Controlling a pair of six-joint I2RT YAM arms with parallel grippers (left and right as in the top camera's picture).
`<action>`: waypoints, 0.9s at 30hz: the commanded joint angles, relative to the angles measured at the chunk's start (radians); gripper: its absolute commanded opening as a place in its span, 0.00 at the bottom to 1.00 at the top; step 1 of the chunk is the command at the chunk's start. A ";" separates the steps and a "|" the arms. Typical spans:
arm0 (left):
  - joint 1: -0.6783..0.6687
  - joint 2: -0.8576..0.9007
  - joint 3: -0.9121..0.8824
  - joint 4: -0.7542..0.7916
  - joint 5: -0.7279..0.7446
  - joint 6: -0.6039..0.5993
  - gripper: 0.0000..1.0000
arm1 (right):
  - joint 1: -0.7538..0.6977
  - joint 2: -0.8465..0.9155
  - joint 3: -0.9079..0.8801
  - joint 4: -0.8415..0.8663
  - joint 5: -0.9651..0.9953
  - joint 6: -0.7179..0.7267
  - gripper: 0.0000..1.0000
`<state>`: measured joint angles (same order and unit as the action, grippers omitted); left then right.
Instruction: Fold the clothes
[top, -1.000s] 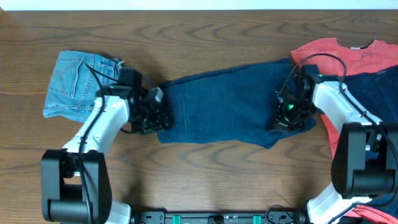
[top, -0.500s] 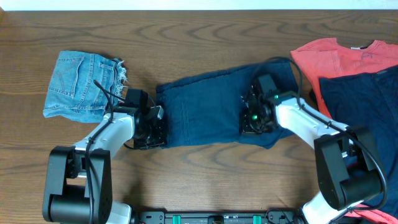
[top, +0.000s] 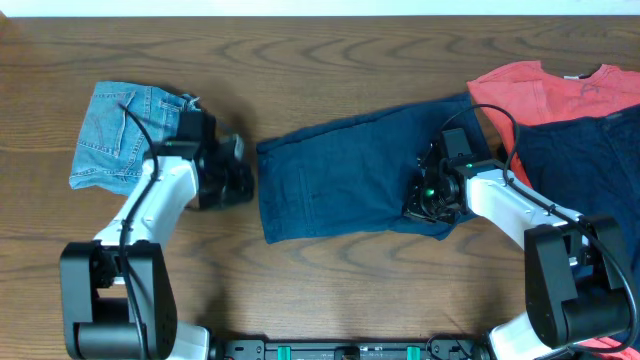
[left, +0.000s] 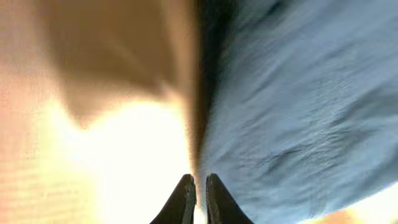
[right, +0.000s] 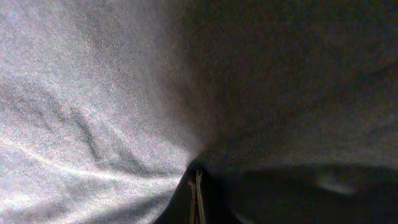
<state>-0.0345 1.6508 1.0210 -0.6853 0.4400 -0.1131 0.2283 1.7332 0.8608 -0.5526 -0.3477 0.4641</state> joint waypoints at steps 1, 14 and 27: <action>-0.014 -0.020 0.029 0.067 0.157 0.016 0.12 | -0.019 0.053 -0.058 -0.026 0.172 -0.021 0.03; -0.077 0.237 0.027 0.322 -0.031 0.050 0.13 | -0.019 0.053 -0.058 -0.022 0.172 -0.024 0.03; 0.095 0.204 0.060 0.293 -0.072 0.025 0.30 | -0.019 0.053 -0.058 -0.048 0.172 -0.024 0.04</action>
<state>-0.0132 1.8748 1.0611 -0.3794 0.4858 -0.0856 0.2279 1.7332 0.8619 -0.5613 -0.3466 0.4549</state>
